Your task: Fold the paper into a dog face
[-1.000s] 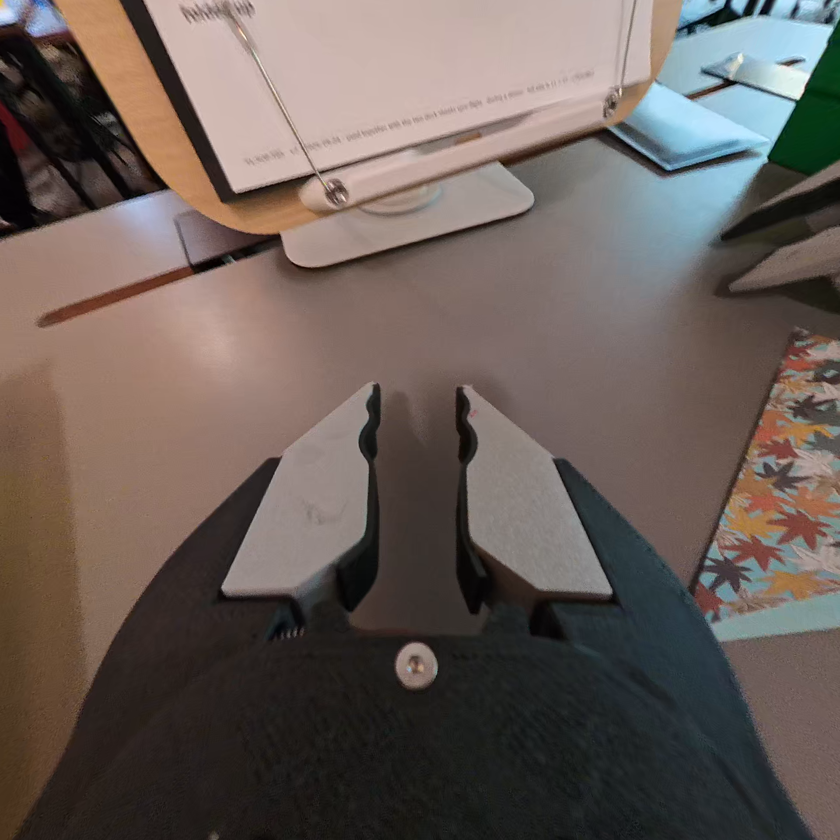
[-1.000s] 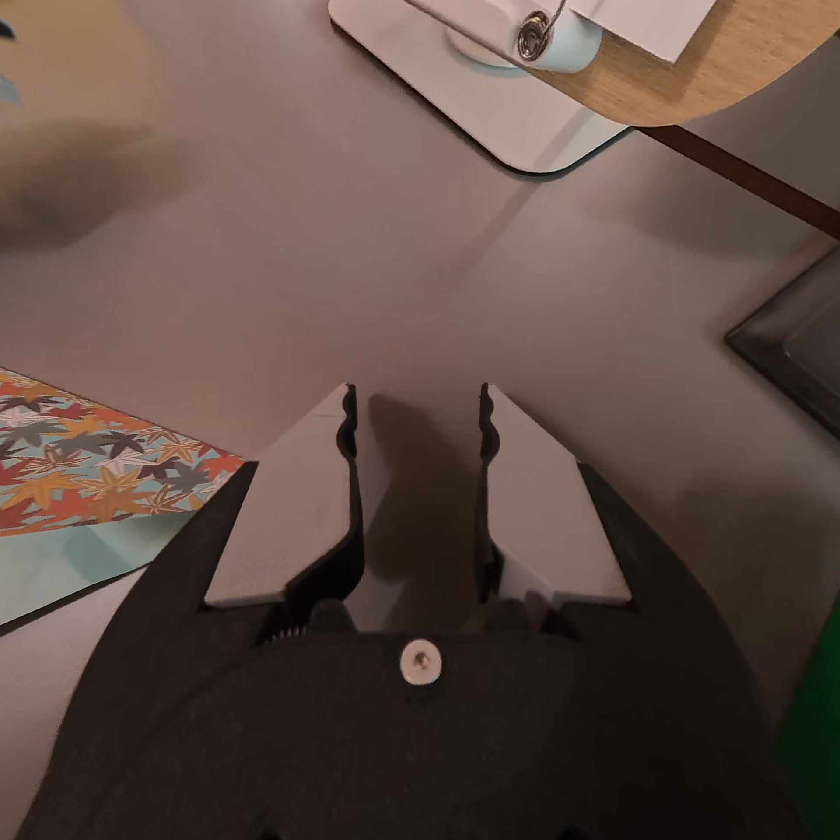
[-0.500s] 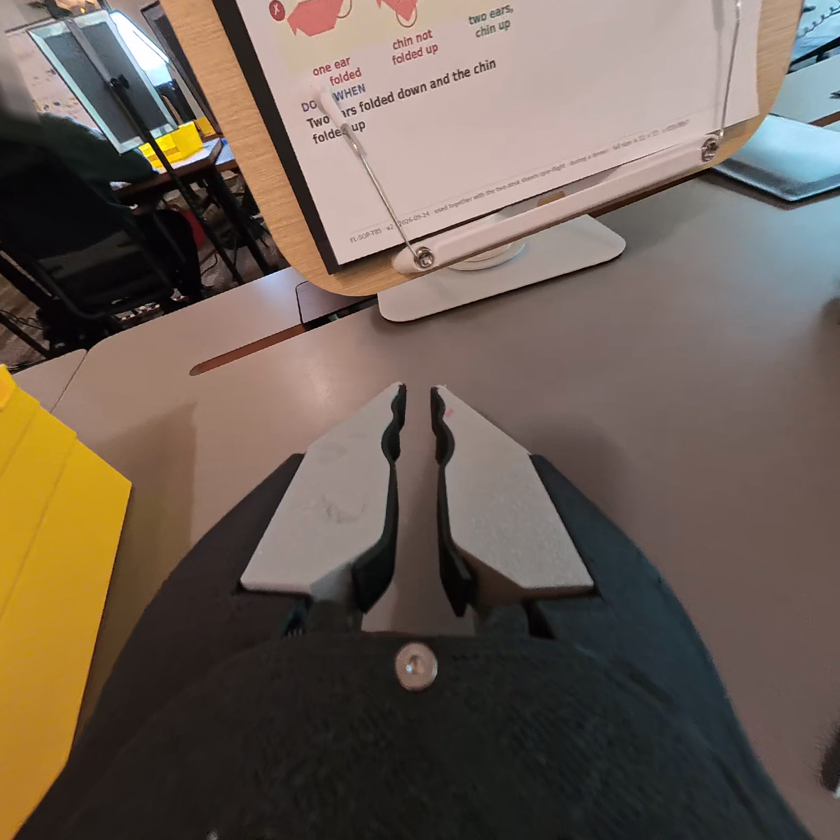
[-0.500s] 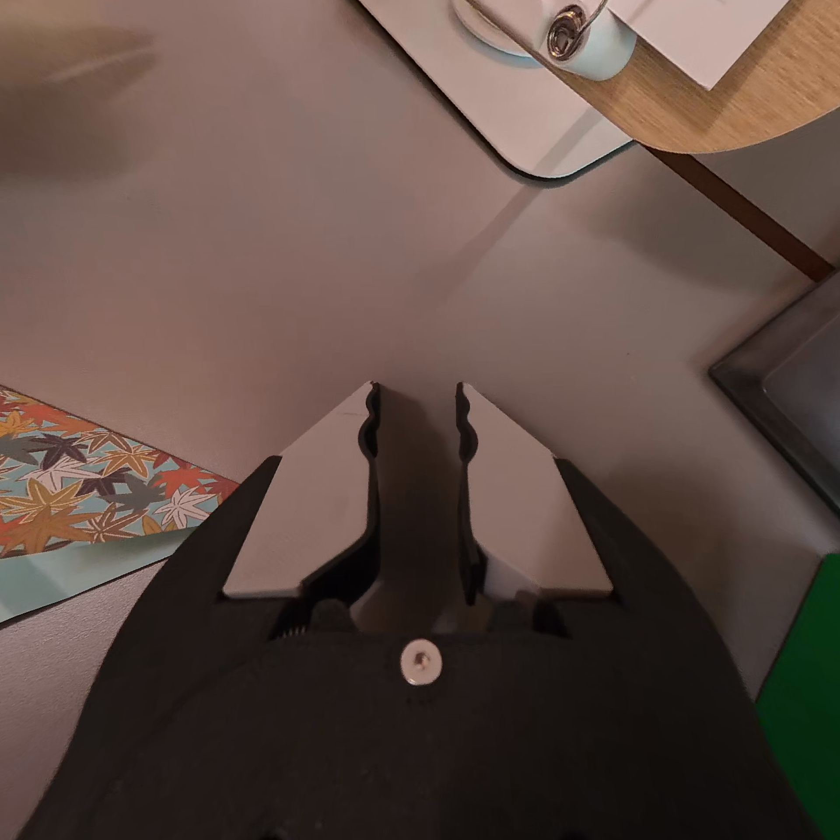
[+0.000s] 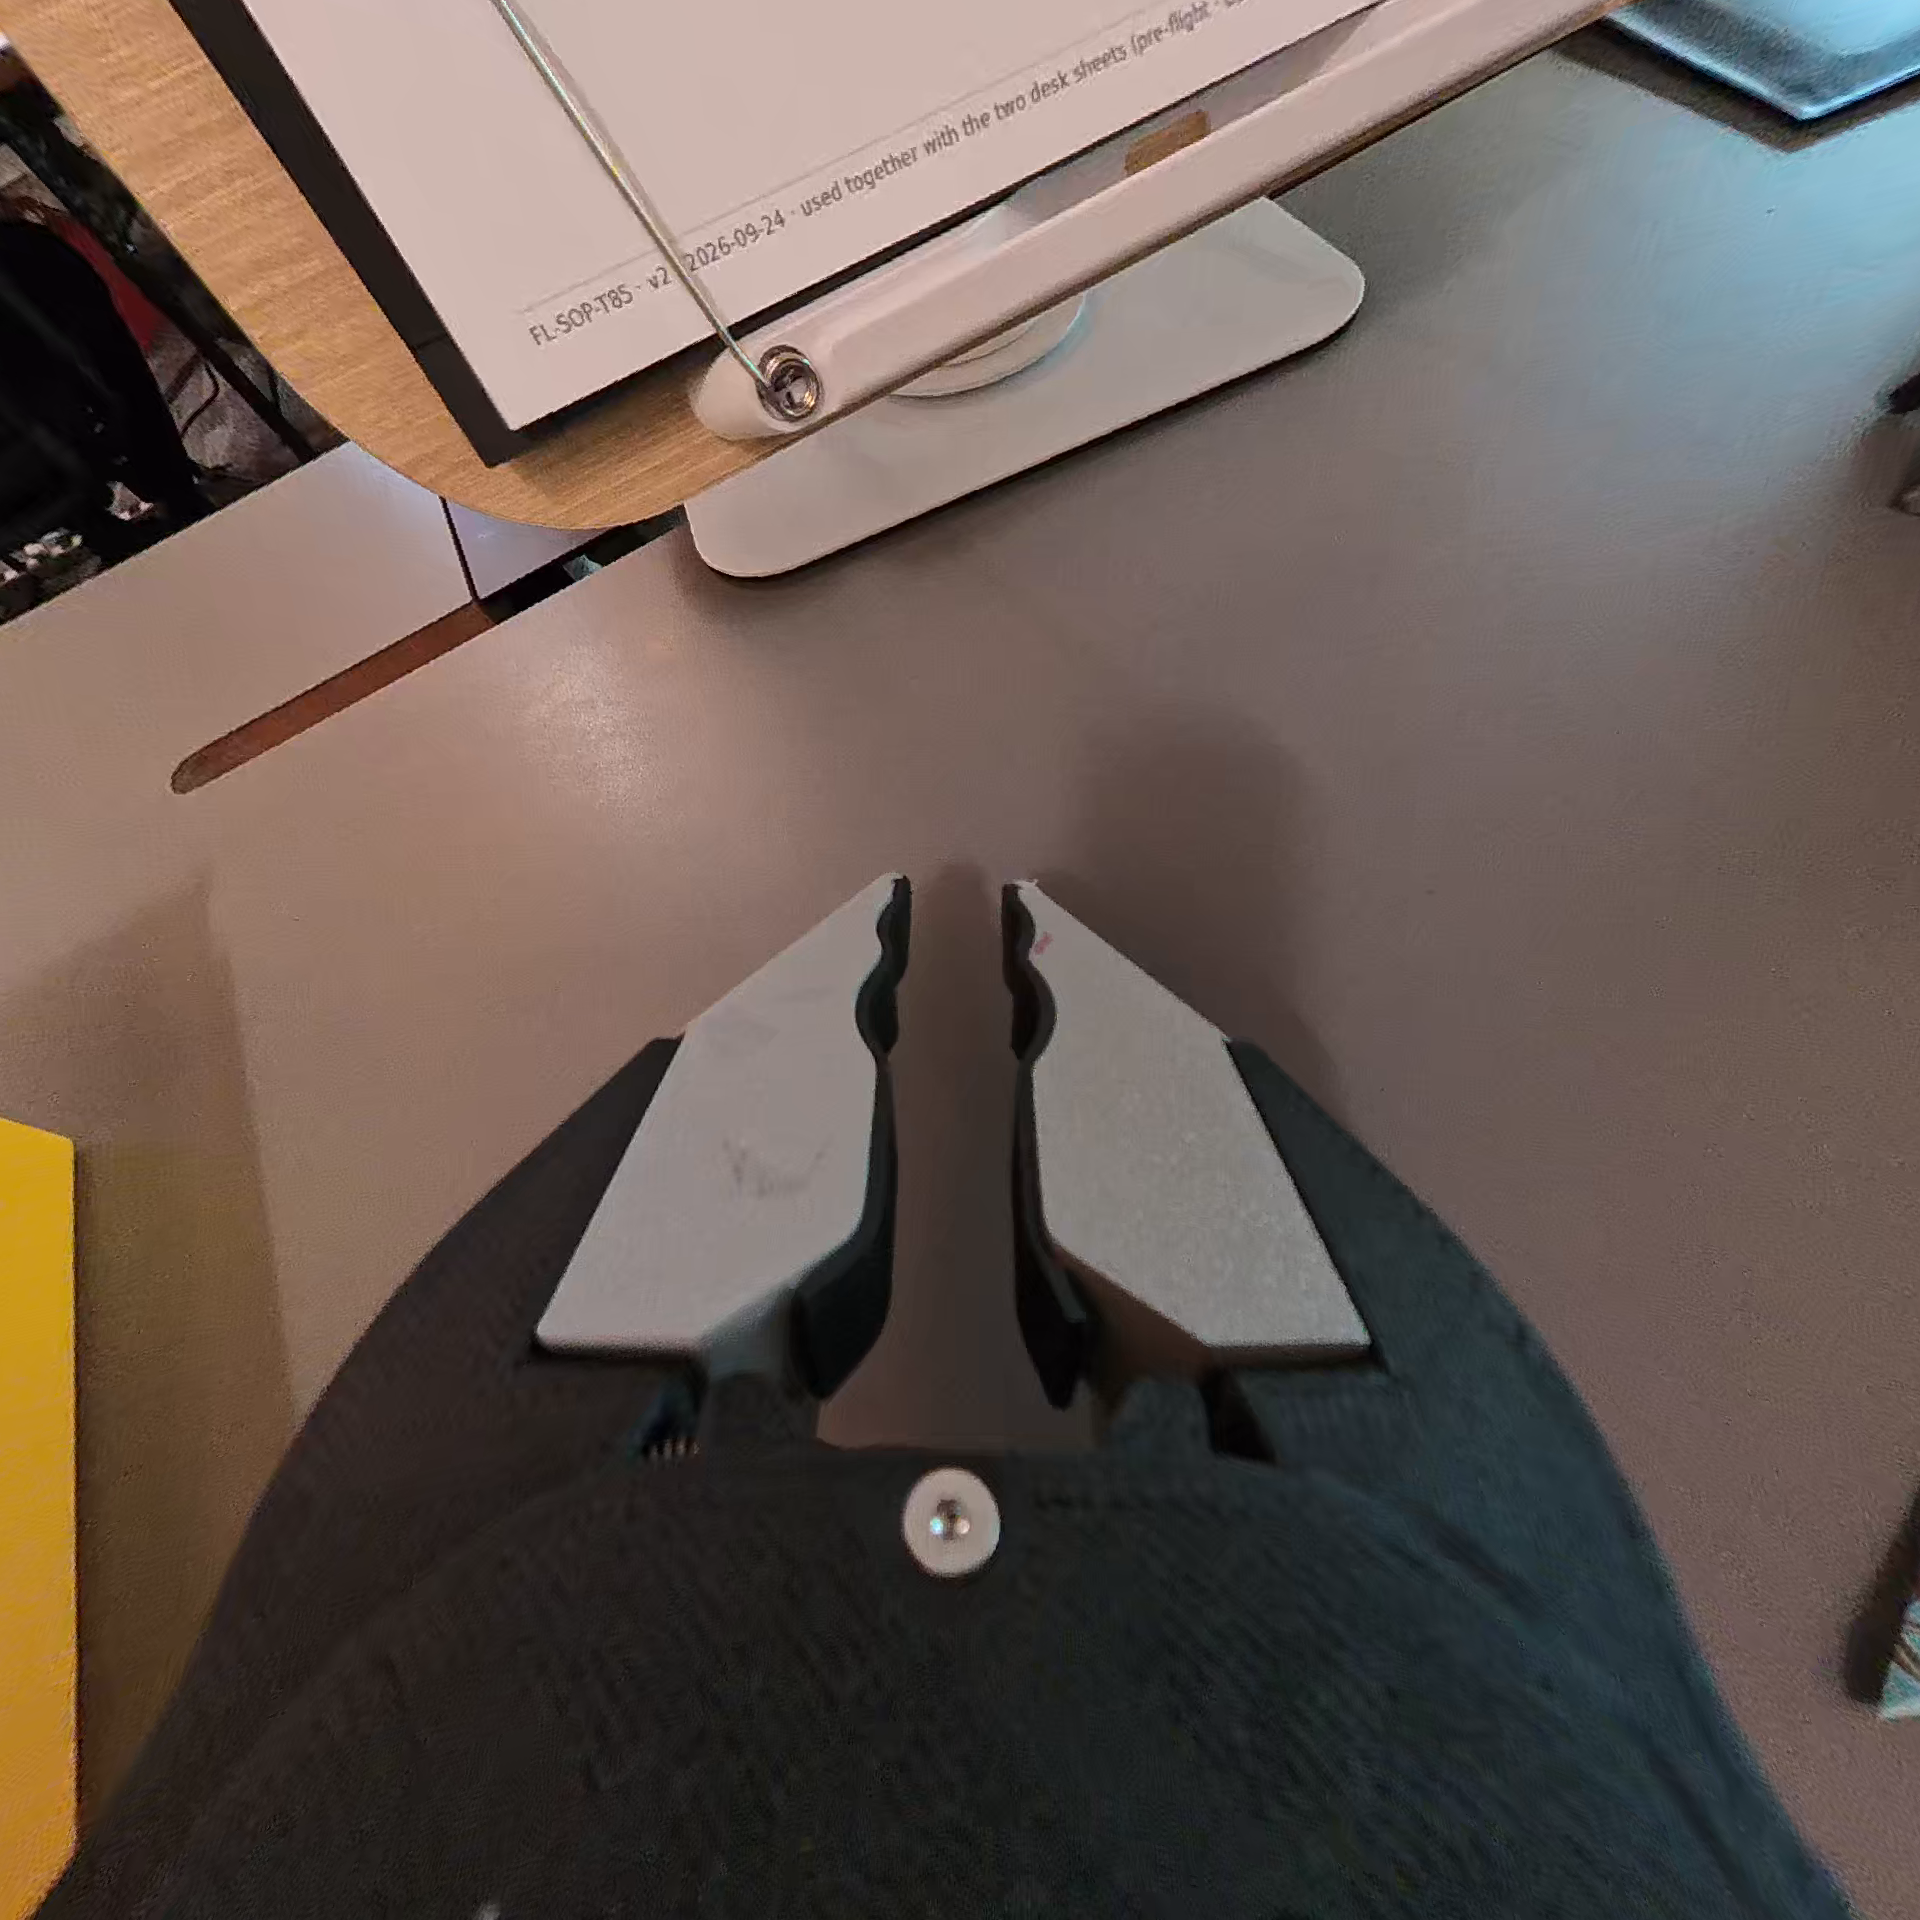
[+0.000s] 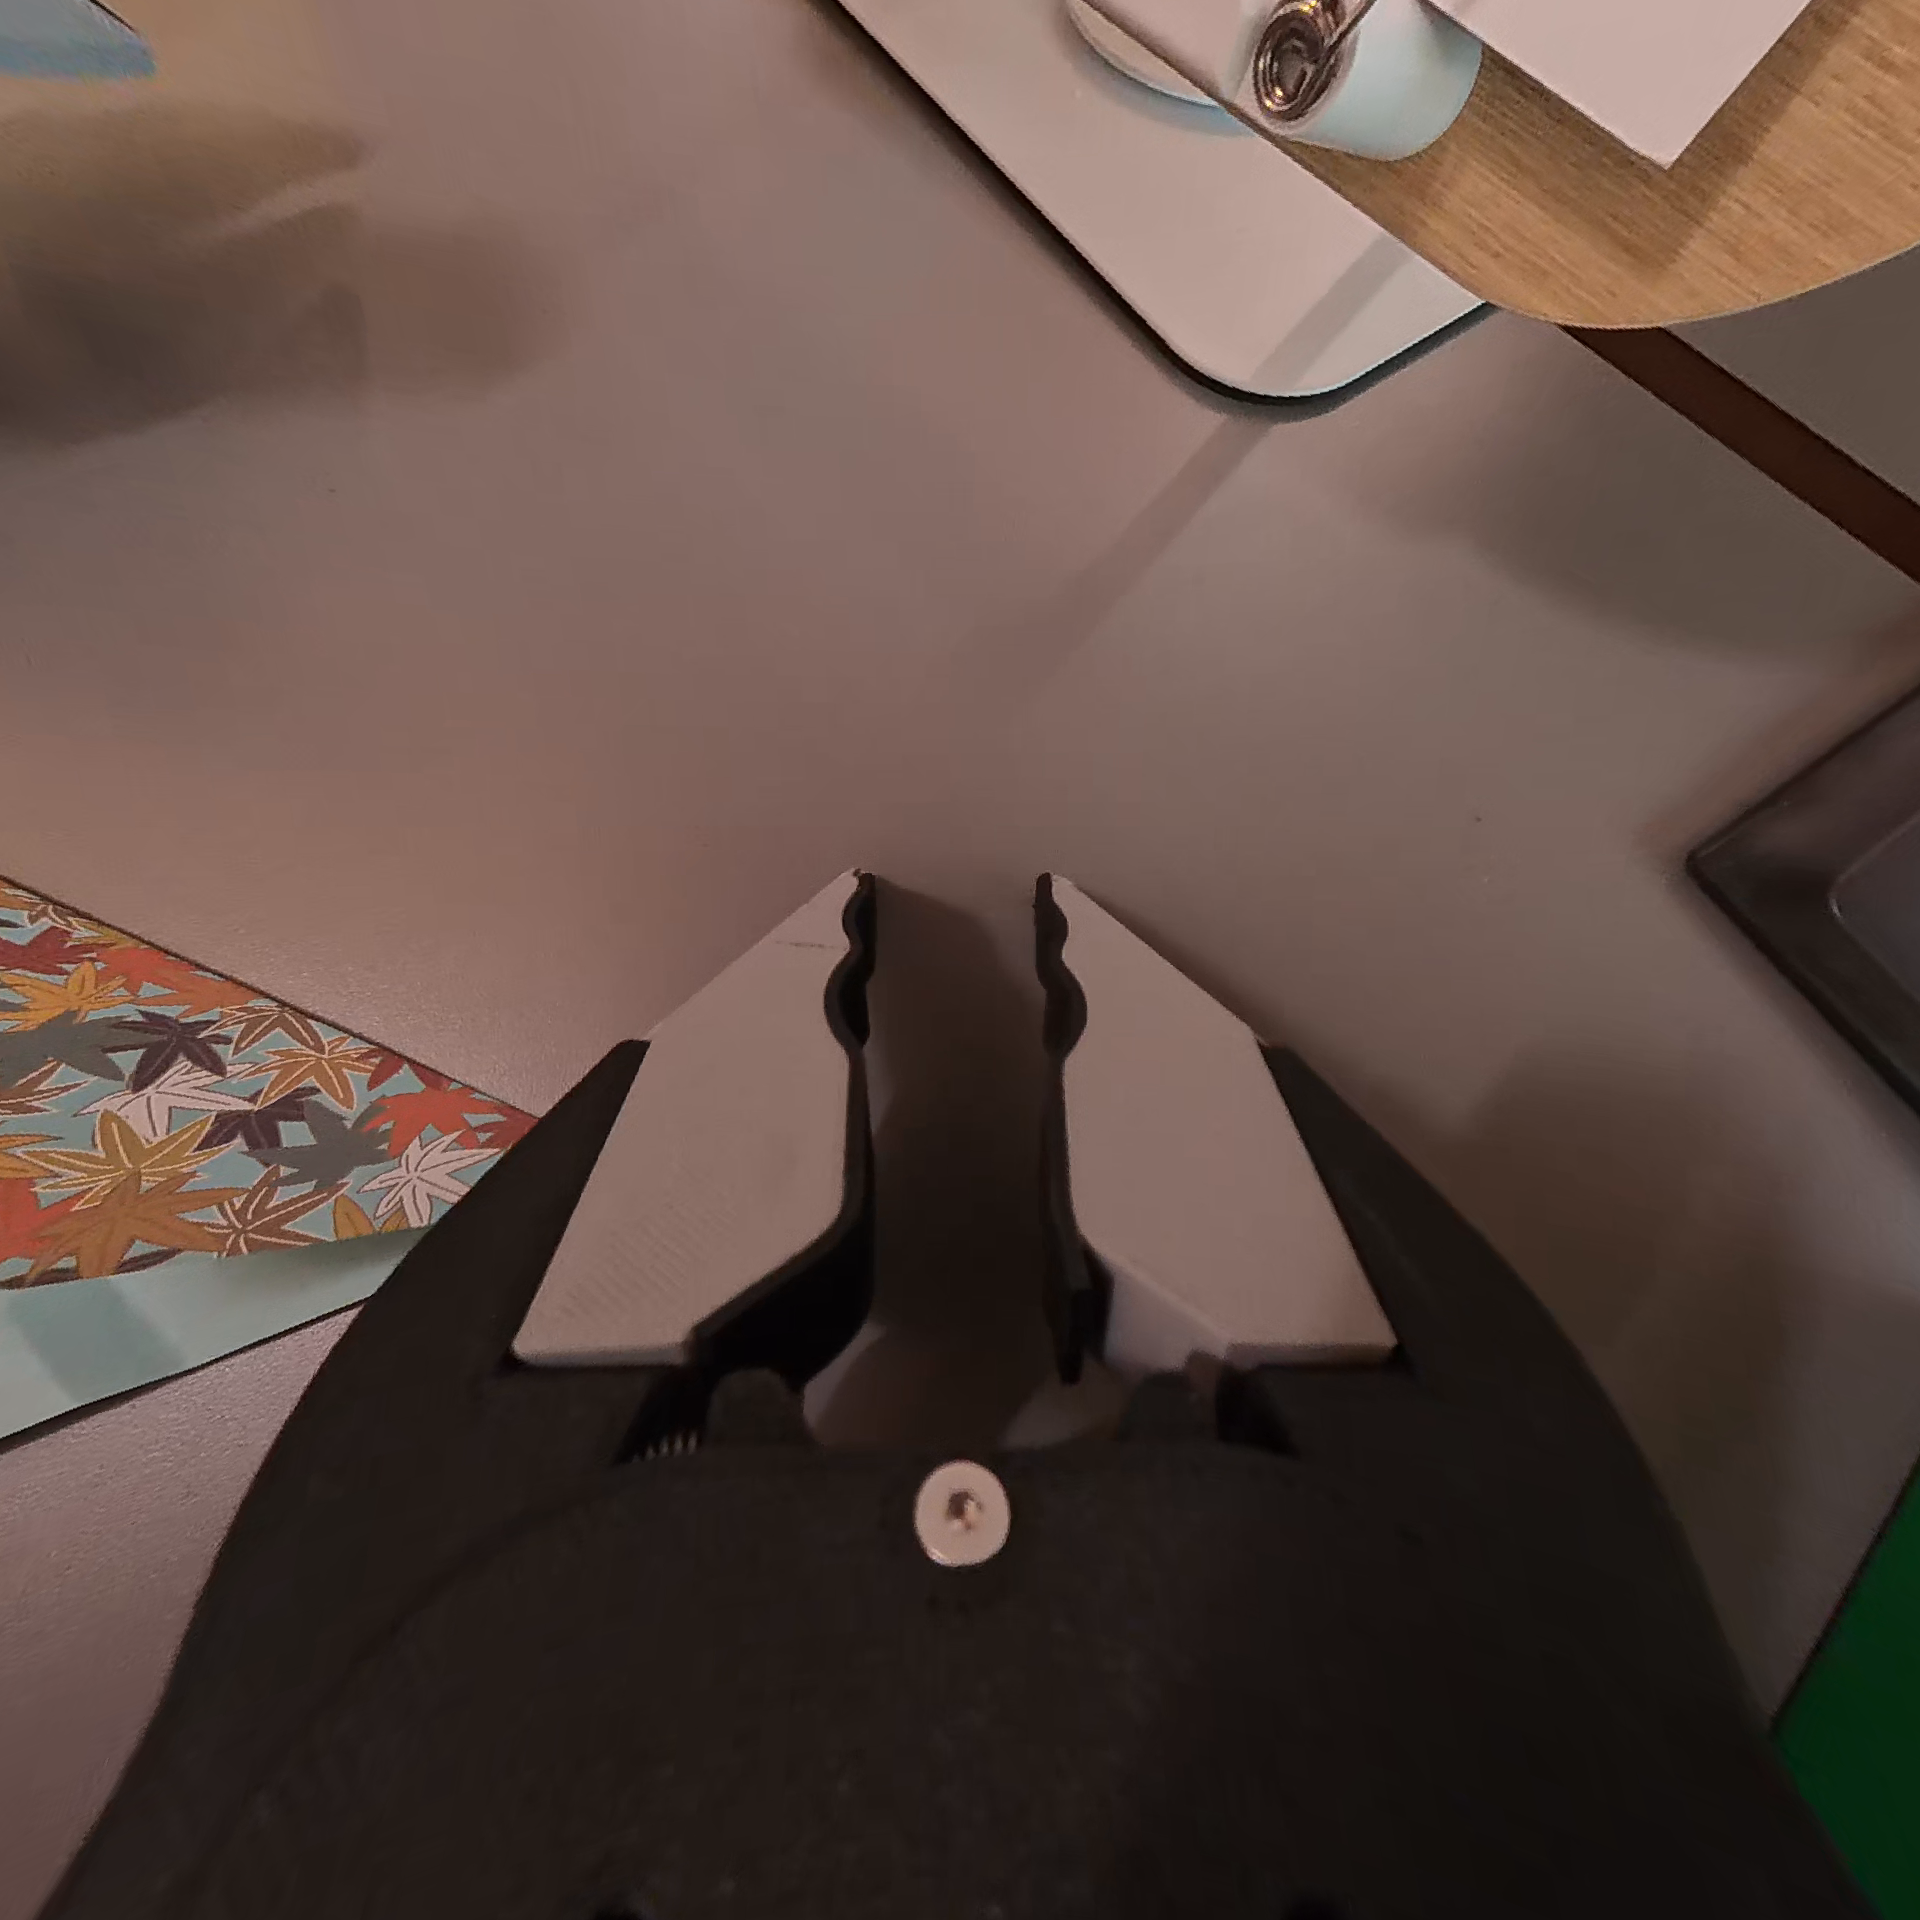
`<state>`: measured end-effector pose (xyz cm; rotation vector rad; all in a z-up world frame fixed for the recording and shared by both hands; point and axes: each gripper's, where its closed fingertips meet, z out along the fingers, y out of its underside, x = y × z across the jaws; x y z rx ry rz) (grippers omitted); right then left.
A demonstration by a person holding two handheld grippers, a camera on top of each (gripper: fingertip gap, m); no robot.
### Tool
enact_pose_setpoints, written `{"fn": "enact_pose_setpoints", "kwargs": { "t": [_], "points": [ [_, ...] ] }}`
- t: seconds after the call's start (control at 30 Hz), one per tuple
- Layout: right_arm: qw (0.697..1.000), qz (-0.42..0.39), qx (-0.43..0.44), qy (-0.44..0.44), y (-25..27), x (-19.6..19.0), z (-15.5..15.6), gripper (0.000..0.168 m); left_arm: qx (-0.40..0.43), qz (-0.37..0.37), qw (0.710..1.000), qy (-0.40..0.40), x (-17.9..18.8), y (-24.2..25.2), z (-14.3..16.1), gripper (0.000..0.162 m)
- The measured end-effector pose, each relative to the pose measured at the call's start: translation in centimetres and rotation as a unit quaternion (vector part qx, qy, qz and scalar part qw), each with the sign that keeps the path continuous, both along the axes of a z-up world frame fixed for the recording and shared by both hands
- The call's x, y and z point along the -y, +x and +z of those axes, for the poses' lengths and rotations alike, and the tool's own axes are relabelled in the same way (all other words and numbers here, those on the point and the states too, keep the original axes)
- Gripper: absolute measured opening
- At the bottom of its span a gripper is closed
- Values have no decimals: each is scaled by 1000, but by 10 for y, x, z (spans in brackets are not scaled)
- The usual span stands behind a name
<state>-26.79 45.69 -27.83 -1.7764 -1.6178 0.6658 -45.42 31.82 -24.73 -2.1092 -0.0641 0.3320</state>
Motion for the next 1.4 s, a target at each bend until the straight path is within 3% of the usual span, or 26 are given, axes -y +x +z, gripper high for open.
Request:
{"fn": "enact_pose_setpoints", "kwargs": {
  "t": [0.67,0.83,1.0,1.1,1.13,1.2,1.33,1.4],
  "points": [
    [1000,2,1,5,-1,1,0,26,55,-22,998,2,0,4,-2,12],
    [999,1,-2,50,1,2,3,33,104,-37,991,72,5,4,18,11],
    [989,-8,-42,139,-1,-1,22,46,208,-42,941,263,32,-9,67,8],
    [986,-7,-85,144,-2,4,34,38,291,-117,889,335,49,9,86,8],
    [986,-11,-102,130,-3,6,39,35,331,-148,878,314,47,19,83,8],
    [988,-19,-131,79,-3,9,45,36,376,-143,888,224,35,30,58,16],
    [986,-37,-163,-26,-1,8,51,57,290,-130,938,137,25,47,38,15],
    [984,-44,-165,-58,4,5,53,55,293,-153,937,113,25,68,40,17]
  ]
}}
